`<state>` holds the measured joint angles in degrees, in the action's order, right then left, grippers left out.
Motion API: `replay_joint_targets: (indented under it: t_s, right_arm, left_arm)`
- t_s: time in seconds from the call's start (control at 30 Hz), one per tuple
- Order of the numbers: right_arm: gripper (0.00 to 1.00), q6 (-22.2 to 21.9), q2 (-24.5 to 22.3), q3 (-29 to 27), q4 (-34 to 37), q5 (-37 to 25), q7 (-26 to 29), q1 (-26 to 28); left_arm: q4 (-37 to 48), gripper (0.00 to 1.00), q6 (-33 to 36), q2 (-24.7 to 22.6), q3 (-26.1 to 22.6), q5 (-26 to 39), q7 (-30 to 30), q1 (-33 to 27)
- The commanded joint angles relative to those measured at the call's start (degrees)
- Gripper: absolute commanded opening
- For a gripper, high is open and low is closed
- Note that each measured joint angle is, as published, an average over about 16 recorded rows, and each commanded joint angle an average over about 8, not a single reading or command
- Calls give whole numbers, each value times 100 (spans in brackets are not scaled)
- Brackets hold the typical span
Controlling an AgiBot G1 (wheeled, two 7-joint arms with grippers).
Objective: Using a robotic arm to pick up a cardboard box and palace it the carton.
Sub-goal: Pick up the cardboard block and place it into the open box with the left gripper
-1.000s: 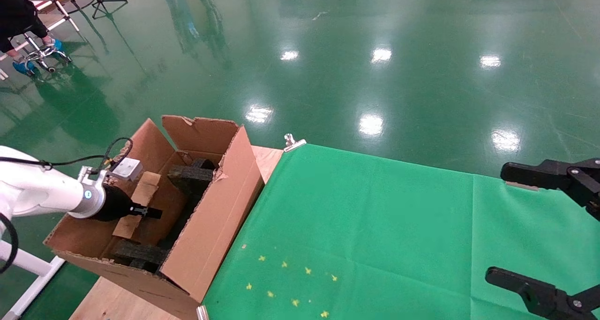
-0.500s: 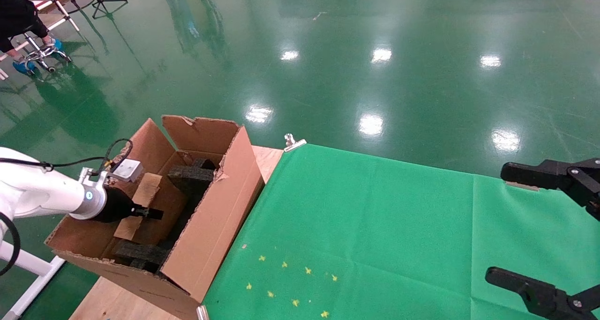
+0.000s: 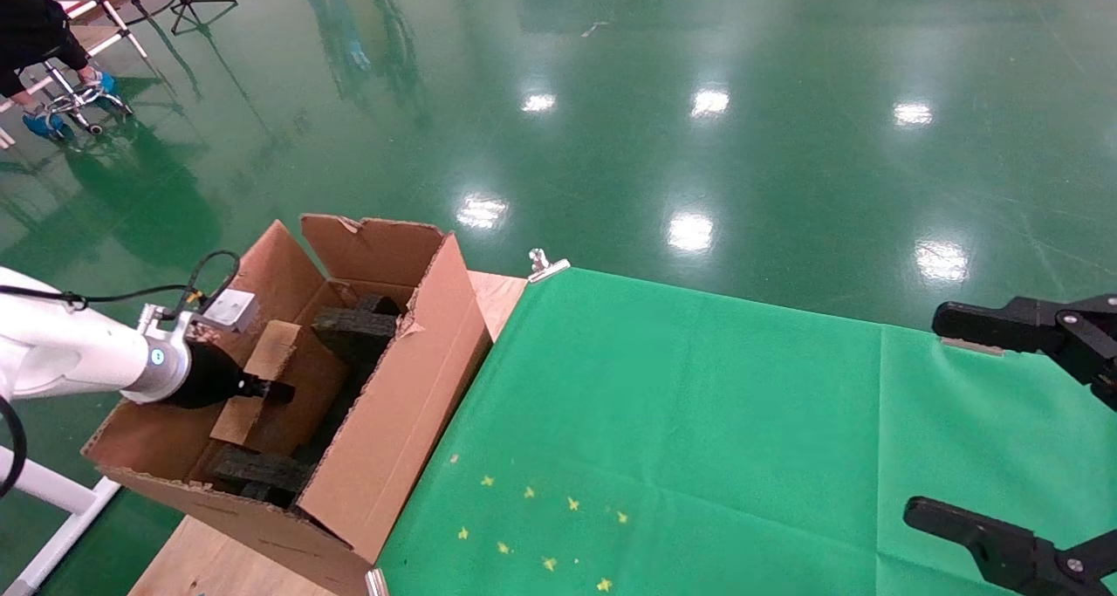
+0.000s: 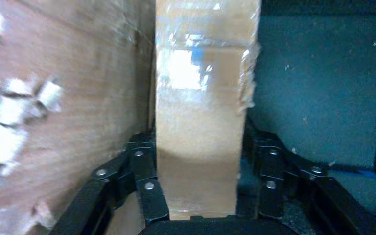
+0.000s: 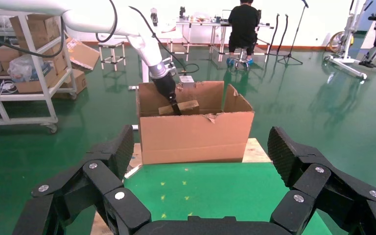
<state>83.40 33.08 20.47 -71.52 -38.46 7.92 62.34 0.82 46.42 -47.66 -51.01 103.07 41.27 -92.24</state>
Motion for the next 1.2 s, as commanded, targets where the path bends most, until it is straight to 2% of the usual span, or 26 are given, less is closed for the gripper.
replay_joint_targets:
  t_s: [0.03, 0.5, 0.7, 0.97, 1.2]
  right_arm:
    - [100, 0, 0, 0, 0, 0, 0, 0]
    - [100, 0, 0, 0, 0, 0, 0, 0]
    - [100, 0, 0, 1, 0, 0, 0, 0]
    - [100, 0, 0, 1, 0, 1, 0, 0]
    - [100, 0, 0, 1, 0, 1, 0, 0]
  left_arm:
    - [-2, 100, 4, 5, -1, 1, 0, -18]
    - [-102, 100, 94, 89, 10, -16, -52, -268]
    - [-169, 100, 377, 263, 129, -186, 35, -611]
    - [-412, 100, 1487, 658, 470, -685, 394, -1599]
    - [-627, 100, 3165, 932, 969, -1472, 871, -2159]
